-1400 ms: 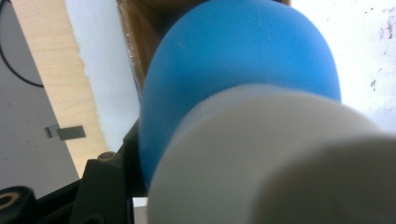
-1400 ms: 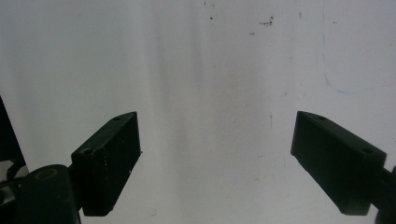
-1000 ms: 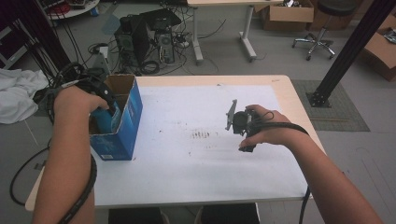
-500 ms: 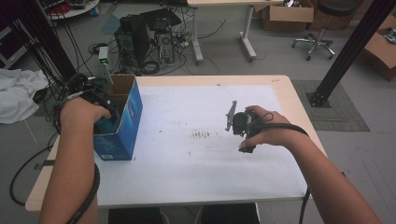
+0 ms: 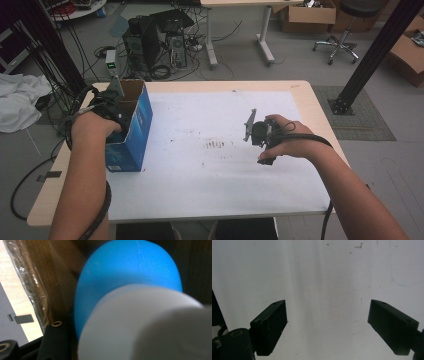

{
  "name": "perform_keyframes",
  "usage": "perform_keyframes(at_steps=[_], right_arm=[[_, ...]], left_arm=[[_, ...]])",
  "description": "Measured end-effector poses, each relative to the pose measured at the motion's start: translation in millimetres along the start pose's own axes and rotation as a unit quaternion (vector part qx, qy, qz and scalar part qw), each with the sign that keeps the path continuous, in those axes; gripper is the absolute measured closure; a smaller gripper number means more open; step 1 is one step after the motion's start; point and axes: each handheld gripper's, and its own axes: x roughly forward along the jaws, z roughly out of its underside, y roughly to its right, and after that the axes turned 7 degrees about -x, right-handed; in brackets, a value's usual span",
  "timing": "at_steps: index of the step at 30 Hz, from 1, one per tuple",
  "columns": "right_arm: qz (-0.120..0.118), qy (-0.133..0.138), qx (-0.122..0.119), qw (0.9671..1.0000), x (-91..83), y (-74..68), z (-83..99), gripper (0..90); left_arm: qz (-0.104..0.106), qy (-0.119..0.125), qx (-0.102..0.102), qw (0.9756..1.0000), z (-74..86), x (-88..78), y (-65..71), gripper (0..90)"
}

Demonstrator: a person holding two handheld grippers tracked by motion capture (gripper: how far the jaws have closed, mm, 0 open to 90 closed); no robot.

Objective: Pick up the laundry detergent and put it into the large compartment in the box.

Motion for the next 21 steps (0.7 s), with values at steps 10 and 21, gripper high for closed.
perform_keyframes(at_steps=[10, 21], right_arm=[[0.000, -0.002, 0.004, 1.0000, 0.9, -2.3, 3.5, 15.8], [0.004, -0.005, 0.000, 1.0000, -0.6, -2.0, -2.3, 15.8]], left_arm=[[-0.004, 0.000, 0.009, 1.0000, 2.2, 0.6, 0.5, 39.9], [0.002, -0.002, 0.009, 1.0000, 2.9, -0.4, 1.4, 35.0]])
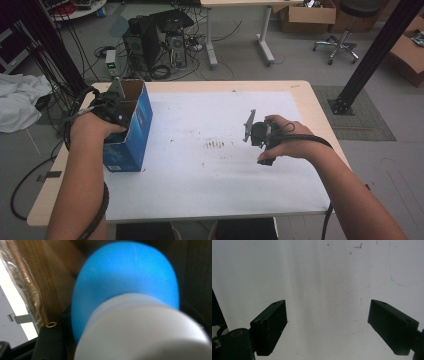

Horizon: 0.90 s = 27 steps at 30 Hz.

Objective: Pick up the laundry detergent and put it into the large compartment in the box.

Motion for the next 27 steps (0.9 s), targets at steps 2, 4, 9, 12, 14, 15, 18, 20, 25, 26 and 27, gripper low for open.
perform_keyframes(at_steps=[2, 4, 9, 12, 14, 15, 18, 20, 25, 26, 27], right_arm=[[0.000, -0.002, -0.002, 1.0000, 0.2, 0.0, -0.8, 15.8], [-0.001, -0.002, -0.001, 1.0000, 0.5, -0.1, -1.2, 15.8], [0.000, -0.003, -0.003, 1.0000, -0.5, 1.1, -2.0, 15.8], [0.001, -0.002, -0.005, 1.0000, -1.1, 1.2, -2.7, 15.8], [0.000, -0.001, -0.004, 1.0000, -0.9, 1.1, -3.1, 15.8], [0.000, 0.000, -0.004, 1.0000, -0.6, 1.0, -3.2, 15.8], [0.000, -0.002, -0.006, 1.0000, 0.2, 1.2, -3.7, 15.8], [0.000, -0.002, -0.005, 1.0000, 0.7, 0.8, -4.0, 15.8], [0.000, -0.001, -0.005, 1.0000, 0.0, 0.9, -4.0, 15.8], [0.000, -0.001, -0.005, 1.0000, 0.0, 0.8, -4.0, 15.8], [0.001, 0.000, -0.005, 1.0000, -0.1, 0.7, -4.2, 15.8]], left_arm=[[0.001, 0.000, 0.002, 1.0000, 0.2, -0.6, 0.3, 33.8], [0.001, 0.003, 0.002, 1.0000, 0.4, -1.9, 0.5, 33.1], [-0.004, 0.005, 0.003, 1.0000, 0.6, -6.5, 1.6, 32.0], [-0.005, 0.011, 0.001, 0.9999, 0.8, -11.0, 2.7, 31.9], [-0.009, 0.012, 0.004, 0.9999, 0.6, -13.9, 3.4, 31.0], [-0.007, 0.012, 0.002, 0.9999, 0.8, -15.5, 3.9, 30.4], [-0.010, 0.015, 0.005, 0.9998, 1.0, -20.9, 4.5, 28.8], [-0.014, 0.017, 0.002, 0.9997, 1.2, -25.8, 5.0, 25.7], [-0.018, 0.029, 0.003, 0.9994, 2.4, -40.1, 3.9, 24.5], [-0.017, 0.032, 0.002, 0.9993, 2.7, -42.5, 4.0, 24.4], [-0.017, 0.034, 0.003, 0.9993, 2.7, -45.0, 3.6, 24.3]])
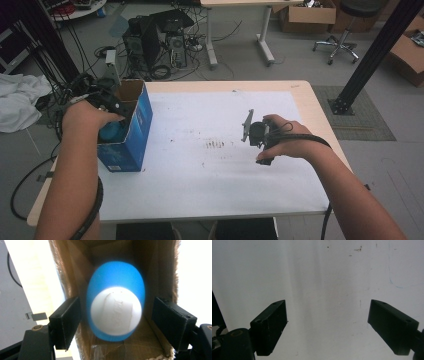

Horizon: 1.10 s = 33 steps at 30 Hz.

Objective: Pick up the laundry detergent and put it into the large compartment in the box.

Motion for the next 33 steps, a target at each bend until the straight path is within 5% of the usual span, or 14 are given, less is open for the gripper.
perform_keyframes(at_steps=[16, 33], right_arm=[[0.000, -0.004, -0.004, 1.0000, -2.1, -0.3, -2.2, 15.8], [0.001, 0.001, 0.001, 1.0000, -3.2, 3.4, -3.1, 15.8]], left_arm=[[-0.010, 0.015, 0.013, 0.9998, 0.0, -24.0, 1.6, 16.4], [-0.035, 0.034, 0.072, 0.9962, -2.5, -47.8, 34.0, 6.7]])
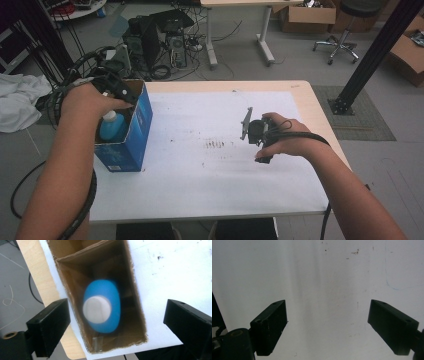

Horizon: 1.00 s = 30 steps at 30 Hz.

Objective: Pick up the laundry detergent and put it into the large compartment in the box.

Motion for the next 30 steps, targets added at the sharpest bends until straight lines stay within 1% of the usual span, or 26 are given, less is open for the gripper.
perform_keyframes(at_steps=[4, 7, 8, 11, 14, 16, 17, 18, 20, 22, 25, 26, 27, 30], right_arm=[[-0.001, -0.002, 0.000, 1.0000, -0.6, 0.6, 1.2, 15.8], [-0.001, -0.003, 0.000, 1.0000, -1.0, 0.9, 2.1, 15.8], [0.000, -0.002, 0.001, 1.0000, -1.0, 0.8, 2.3, 15.8], [-0.001, -0.001, 0.003, 1.0000, -1.1, 1.1, 2.9, 15.8], [-0.001, -0.001, 0.004, 1.0000, -1.4, 1.8, 3.2, 15.8], [-0.002, -0.001, 0.005, 1.0000, -1.8, 2.5, 3.6, 15.8], [-0.002, -0.001, 0.005, 1.0000, -2.1, 3.0, 3.8, 15.8], [-0.002, 0.000, 0.006, 1.0000, -2.2, 3.4, 4.1, 15.8], [-0.002, 0.003, 0.005, 1.0000, -2.7, 4.2, 4.5, 15.8], [-0.003, 0.002, 0.004, 1.0000, -3.3, 4.9, 4.6, 15.8], [-0.005, -0.001, 0.005, 1.0000, -3.2, 6.7, 4.8, 15.8], [-0.005, -0.003, 0.004, 1.0000, -3.5, 7.4, 4.8, 15.8], [-0.006, -0.006, 0.004, 1.0000, -4.2, 8.3, 4.8, 15.8], [-0.005, -0.004, 0.006, 1.0000, -5.6, 10.7, 5.0, 15.8]], left_arm=[[0.003, 0.000, 0.008, 1.0000, -1.5, -2.9, 3.1, 6.1], [0.009, -0.007, 0.010, 0.9999, -2.3, -3.3, 6.0, 2.6], [0.011, -0.010, 0.015, 0.9998, -2.7, -3.8, 6.7, 0.4], [0.015, -0.003, 0.027, 0.9995, -3.3, -7.3, 10.6, 0.1], [0.018, 0.007, 0.047, 0.9987, -4.7, -11.4, 17.1, 0.1], [0.024, 0.018, 0.069, 0.9972, -6.1, -15.0, 23.5, 0.1], [0.033, 0.025, 0.081, 0.9959, -6.9, -16.9, 26.6, 0.1], [0.045, 0.033, 0.094, 0.9940, -7.6, -19.0, 29.9, 0.1], [0.070, 0.038, 0.122, 0.9894, -9.4, -23.2, 35.7, 0.1], [0.089, 0.048, 0.149, 0.9836, -11.5, -27.2, 41.2, 0.1], [0.094, 0.067, 0.191, 0.9748, -13.3, -32.4, 51.7, 0.1], [0.093, 0.074, 0.208, 0.9709, -13.6, -33.8, 55.6, 0.1], [0.093, 0.079, 0.228, 0.9661, -13.7, -34.8, 59.9, 0.1], [0.099, 0.079, 0.277, 0.9524, -13.9, -34.8, 73.1, 0.1]])
